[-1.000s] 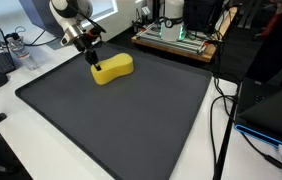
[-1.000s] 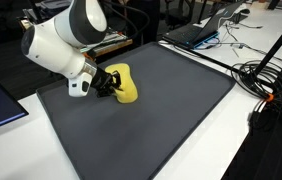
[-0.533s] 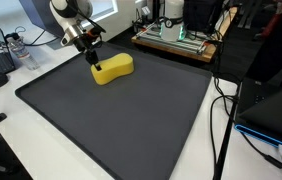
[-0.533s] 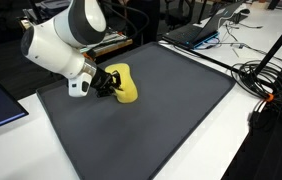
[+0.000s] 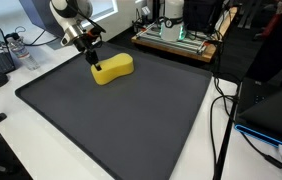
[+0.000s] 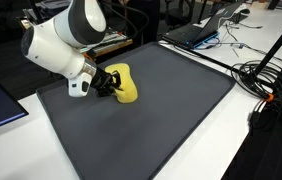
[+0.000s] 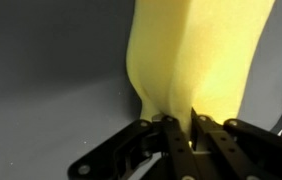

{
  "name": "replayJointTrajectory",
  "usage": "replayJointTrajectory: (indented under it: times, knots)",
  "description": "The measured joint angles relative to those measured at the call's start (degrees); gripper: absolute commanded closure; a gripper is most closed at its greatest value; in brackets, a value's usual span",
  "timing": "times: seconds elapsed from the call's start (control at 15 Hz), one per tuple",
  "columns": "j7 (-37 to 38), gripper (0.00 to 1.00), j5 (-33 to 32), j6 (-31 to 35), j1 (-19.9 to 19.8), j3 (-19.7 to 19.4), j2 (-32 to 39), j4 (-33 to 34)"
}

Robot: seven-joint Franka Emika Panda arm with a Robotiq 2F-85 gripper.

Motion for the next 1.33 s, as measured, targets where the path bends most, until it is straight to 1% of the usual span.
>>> replayJointTrajectory:
  times: [0.07, 0.13, 0.2, 0.27, 0.47, 0.8, 0.87, 1.07, 1.33]
  knots:
    - [0.0, 0.97, 0.0, 0.0, 0.0, 0.0, 0.0, 0.0]
    - [0.0, 0.64, 0.0, 0.0, 0.0, 0.0, 0.0, 0.0]
    - [0.0, 0.63, 0.0, 0.0, 0.0, 0.0, 0.0, 0.0]
    - [-0.1, 0.57, 0.1, 0.0, 0.0, 0.0, 0.0, 0.0]
    - [-0.1, 0.35, 0.1, 0.0, 0.0, -0.1, -0.1, 0.1]
    - [-0.1, 0.02, 0.1, 0.1, 0.0, -0.3, -0.3, 0.1]
    - [-0.1, 0.00, 0.1, 0.1, 0.0, -0.4, -0.4, 0.1]
    - [0.2, 0.00, -0.1, 1.3, 0.2, -1.1, -0.7, 0.0]
    - [2.8, 0.00, -1.0, 5.4, 1.1, -3.0, -2.5, -1.0]
